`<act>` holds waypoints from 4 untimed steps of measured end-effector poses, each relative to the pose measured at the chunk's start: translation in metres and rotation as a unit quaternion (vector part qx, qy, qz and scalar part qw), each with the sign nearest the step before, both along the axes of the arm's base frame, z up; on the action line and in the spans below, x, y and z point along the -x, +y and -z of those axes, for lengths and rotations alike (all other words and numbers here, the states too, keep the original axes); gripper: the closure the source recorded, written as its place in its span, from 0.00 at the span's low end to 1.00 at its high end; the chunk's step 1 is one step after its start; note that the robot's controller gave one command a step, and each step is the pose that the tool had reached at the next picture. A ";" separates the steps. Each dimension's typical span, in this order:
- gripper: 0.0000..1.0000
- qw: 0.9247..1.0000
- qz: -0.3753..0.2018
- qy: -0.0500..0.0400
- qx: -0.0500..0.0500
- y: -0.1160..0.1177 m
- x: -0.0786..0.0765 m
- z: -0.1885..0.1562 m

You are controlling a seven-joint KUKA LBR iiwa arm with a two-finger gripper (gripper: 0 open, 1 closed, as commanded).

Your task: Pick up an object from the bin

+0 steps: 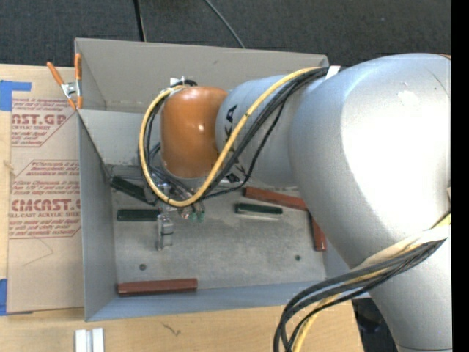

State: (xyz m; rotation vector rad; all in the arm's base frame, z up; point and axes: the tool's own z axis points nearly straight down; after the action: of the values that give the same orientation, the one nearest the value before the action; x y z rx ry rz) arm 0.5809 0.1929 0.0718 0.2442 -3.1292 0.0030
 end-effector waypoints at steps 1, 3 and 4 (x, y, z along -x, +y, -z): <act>1.00 0.992 0.123 -0.005 -0.004 0.006 0.008 -0.001; 1.00 0.992 0.123 -0.003 -0.003 0.005 0.012 -0.005; 1.00 0.992 0.125 -0.005 -0.003 0.011 0.023 -0.036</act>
Offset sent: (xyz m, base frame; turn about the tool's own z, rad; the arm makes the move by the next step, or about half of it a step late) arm 0.0000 0.0000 0.0000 0.0000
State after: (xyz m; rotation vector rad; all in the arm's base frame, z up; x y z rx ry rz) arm 0.5577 0.2037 0.1077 -0.1486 -3.1455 -0.0064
